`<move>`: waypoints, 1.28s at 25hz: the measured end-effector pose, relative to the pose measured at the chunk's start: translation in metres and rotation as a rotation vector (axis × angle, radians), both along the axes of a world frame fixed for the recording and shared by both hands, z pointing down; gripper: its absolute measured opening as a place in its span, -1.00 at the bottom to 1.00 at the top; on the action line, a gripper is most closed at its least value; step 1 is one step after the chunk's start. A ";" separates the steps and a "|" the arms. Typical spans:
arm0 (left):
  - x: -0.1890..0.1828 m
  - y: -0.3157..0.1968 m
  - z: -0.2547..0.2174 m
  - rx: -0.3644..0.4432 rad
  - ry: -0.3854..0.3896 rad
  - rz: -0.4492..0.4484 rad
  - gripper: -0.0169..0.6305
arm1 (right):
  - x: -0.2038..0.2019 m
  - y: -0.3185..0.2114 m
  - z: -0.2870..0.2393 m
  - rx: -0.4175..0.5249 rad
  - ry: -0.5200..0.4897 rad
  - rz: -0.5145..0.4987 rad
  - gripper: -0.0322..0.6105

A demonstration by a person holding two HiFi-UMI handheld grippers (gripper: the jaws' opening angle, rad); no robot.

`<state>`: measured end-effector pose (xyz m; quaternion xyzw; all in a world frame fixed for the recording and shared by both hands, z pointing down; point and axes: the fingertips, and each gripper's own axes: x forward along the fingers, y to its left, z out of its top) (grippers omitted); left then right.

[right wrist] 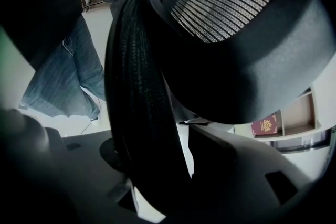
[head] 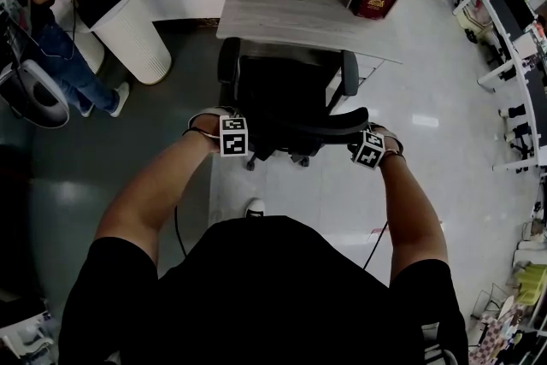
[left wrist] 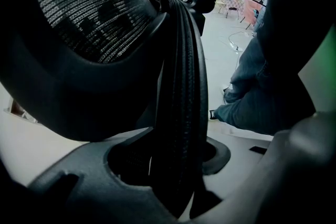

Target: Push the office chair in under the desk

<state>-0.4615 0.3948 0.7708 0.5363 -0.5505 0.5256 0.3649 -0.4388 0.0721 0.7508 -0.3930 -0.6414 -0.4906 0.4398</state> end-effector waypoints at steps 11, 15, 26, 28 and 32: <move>-0.002 0.000 0.000 0.003 -0.003 0.000 -0.36 | -0.003 0.000 0.000 -0.017 -0.011 0.013 -0.12; 0.000 -0.002 0.001 0.003 0.000 0.002 -0.36 | -0.002 0.000 0.001 -0.028 -0.026 0.022 -0.12; 0.005 0.002 0.001 -0.022 0.025 -0.038 -0.29 | 0.007 0.003 -0.003 -0.044 0.029 0.004 -0.03; 0.005 0.004 -0.001 -0.029 0.018 -0.069 -0.27 | 0.005 0.006 -0.010 -0.092 0.020 0.020 -0.04; -0.002 0.011 -0.016 -0.019 0.010 -0.145 -0.27 | 0.005 0.003 -0.027 -0.157 -0.001 0.030 -0.06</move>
